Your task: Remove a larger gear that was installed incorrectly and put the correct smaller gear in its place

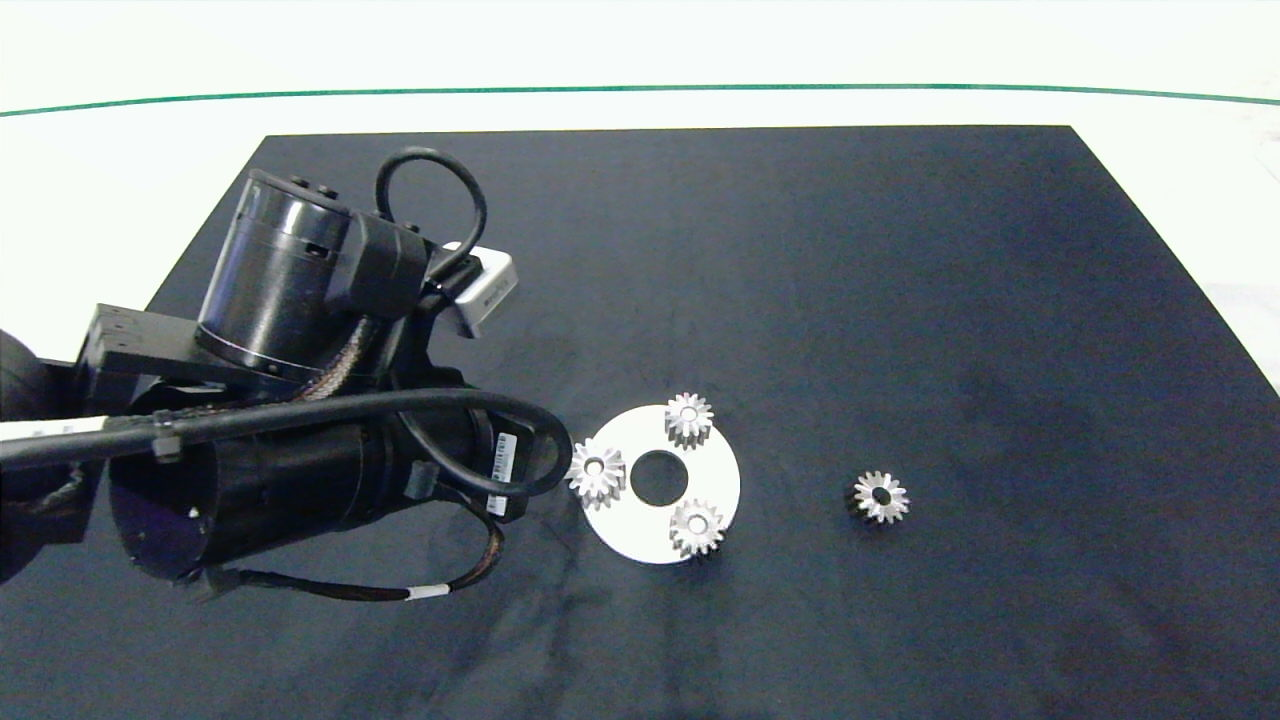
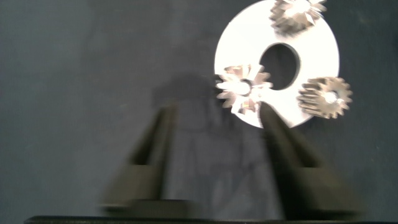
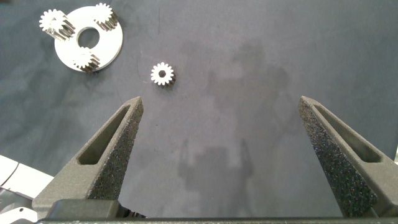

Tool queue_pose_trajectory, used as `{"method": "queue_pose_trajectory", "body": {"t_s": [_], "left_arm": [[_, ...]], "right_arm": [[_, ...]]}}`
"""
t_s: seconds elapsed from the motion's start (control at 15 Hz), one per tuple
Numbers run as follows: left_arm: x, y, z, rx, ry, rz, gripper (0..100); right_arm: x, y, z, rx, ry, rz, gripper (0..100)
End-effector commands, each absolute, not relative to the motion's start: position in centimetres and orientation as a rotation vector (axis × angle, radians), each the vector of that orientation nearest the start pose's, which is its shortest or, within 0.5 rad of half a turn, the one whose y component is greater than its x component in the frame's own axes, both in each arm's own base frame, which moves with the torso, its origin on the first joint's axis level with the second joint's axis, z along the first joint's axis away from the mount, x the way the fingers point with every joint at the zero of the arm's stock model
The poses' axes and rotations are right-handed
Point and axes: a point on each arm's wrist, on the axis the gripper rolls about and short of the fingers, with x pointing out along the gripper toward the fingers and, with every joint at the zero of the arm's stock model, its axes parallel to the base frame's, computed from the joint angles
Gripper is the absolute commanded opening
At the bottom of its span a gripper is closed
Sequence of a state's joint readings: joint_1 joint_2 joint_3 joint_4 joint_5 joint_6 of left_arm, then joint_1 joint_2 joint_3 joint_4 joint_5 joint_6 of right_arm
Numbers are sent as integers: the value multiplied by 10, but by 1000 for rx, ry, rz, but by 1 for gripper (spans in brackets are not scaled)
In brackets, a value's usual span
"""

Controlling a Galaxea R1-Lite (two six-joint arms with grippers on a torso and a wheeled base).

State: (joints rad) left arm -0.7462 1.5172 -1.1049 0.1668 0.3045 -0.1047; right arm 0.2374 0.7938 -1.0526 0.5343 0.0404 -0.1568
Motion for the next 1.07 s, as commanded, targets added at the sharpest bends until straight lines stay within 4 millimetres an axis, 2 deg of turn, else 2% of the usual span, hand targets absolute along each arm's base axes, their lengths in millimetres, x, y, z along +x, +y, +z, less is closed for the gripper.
{"method": "queue_pose_trajectory", "body": {"t_s": [0.07, 0.4, 1.07], "left_arm": [[206, -183, 232, 215, 559, -400, 100], [217, -192, 222, 188, 567, -384, 100], [225, -192, 211, 207, 596, -348, 100]], "right_arm": [[35, 10, 304, -183, 252, 299, 100], [35, 9, 304, -183, 250, 299, 100], [34, 9, 303, -182, 249, 300, 100]]}}
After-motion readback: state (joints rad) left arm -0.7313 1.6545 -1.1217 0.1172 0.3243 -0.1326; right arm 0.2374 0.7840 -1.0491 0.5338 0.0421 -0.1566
